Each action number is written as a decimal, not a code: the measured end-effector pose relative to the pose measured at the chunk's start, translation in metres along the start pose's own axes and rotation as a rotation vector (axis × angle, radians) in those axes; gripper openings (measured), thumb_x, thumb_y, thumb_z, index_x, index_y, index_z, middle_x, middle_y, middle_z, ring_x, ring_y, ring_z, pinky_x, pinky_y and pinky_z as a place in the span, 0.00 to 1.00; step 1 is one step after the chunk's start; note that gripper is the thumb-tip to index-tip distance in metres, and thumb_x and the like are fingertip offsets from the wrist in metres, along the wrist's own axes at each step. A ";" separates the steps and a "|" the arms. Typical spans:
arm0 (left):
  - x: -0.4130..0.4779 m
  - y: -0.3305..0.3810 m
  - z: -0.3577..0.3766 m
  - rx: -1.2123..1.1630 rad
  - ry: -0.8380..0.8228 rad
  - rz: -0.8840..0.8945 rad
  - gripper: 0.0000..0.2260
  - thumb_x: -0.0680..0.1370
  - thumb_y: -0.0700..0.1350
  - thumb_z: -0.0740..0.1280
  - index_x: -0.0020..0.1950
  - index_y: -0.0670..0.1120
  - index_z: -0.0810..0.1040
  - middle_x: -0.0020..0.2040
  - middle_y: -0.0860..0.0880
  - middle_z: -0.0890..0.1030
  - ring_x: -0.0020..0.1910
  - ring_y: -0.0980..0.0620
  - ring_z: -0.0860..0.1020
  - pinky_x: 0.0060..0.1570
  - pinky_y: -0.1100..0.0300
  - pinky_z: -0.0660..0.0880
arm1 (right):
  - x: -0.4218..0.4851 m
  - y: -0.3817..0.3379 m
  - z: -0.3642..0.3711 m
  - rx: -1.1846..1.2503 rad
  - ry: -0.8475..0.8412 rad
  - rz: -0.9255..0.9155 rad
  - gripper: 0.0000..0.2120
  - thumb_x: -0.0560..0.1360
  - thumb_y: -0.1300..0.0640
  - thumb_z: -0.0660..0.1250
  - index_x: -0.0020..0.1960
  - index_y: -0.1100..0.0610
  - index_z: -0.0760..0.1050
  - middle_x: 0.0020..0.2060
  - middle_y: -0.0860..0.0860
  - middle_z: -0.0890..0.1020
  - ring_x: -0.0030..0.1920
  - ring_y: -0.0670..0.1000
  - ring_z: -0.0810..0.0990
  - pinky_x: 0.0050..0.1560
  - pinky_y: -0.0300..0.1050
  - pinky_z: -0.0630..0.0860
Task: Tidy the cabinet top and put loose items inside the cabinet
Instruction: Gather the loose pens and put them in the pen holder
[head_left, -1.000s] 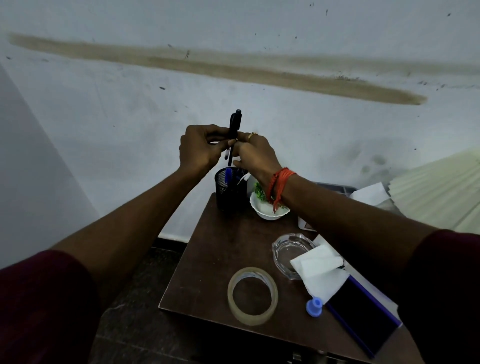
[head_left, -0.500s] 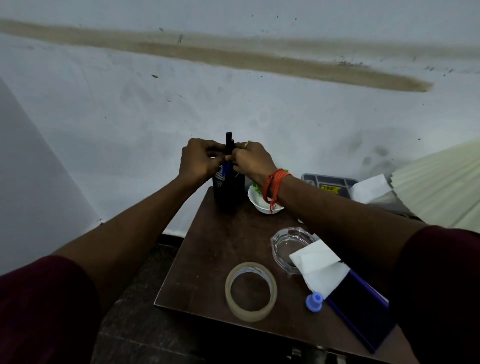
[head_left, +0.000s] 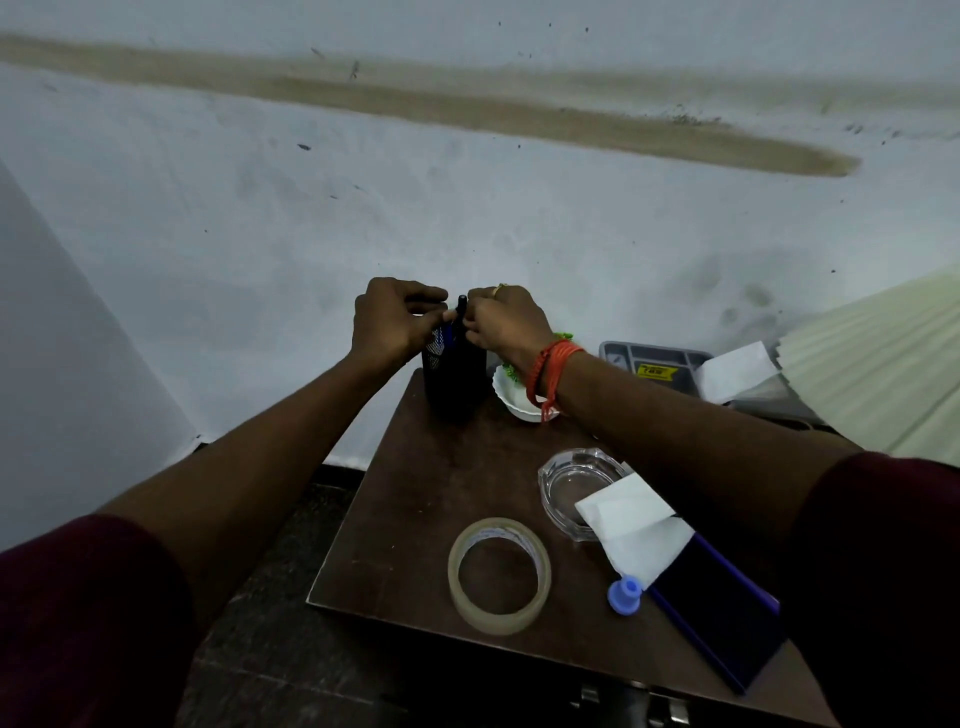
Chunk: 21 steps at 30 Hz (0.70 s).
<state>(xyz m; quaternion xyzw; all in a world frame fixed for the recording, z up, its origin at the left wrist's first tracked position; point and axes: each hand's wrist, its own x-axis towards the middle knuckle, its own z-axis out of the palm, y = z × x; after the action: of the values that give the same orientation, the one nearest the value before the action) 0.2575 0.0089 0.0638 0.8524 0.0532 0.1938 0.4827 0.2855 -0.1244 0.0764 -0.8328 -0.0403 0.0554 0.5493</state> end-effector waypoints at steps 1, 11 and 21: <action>0.000 -0.001 0.000 -0.005 -0.002 -0.001 0.14 0.68 0.45 0.77 0.53 0.45 0.84 0.47 0.47 0.86 0.46 0.54 0.84 0.51 0.51 0.81 | -0.001 0.001 -0.002 0.025 0.010 0.017 0.13 0.67 0.60 0.61 0.25 0.51 0.73 0.35 0.52 0.76 0.47 0.59 0.79 0.55 0.53 0.78; -0.013 0.000 0.000 -0.030 0.016 -0.020 0.16 0.68 0.44 0.77 0.55 0.44 0.84 0.48 0.45 0.86 0.46 0.53 0.84 0.54 0.51 0.80 | -0.022 0.010 -0.020 0.076 -0.020 0.027 0.10 0.59 0.58 0.59 0.27 0.51 0.79 0.26 0.50 0.77 0.36 0.56 0.79 0.46 0.53 0.78; -0.062 -0.002 0.004 -0.067 0.082 0.021 0.13 0.71 0.42 0.76 0.55 0.44 0.84 0.48 0.48 0.86 0.46 0.59 0.84 0.48 0.67 0.80 | -0.053 0.047 -0.048 0.040 -0.042 0.065 0.17 0.64 0.53 0.62 0.48 0.57 0.80 0.43 0.53 0.79 0.56 0.62 0.79 0.60 0.61 0.75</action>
<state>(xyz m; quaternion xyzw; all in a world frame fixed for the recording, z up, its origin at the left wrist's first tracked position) 0.2026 -0.0101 0.0429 0.8276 0.0576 0.2353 0.5064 0.2397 -0.1931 0.0546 -0.8212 -0.0235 0.0917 0.5628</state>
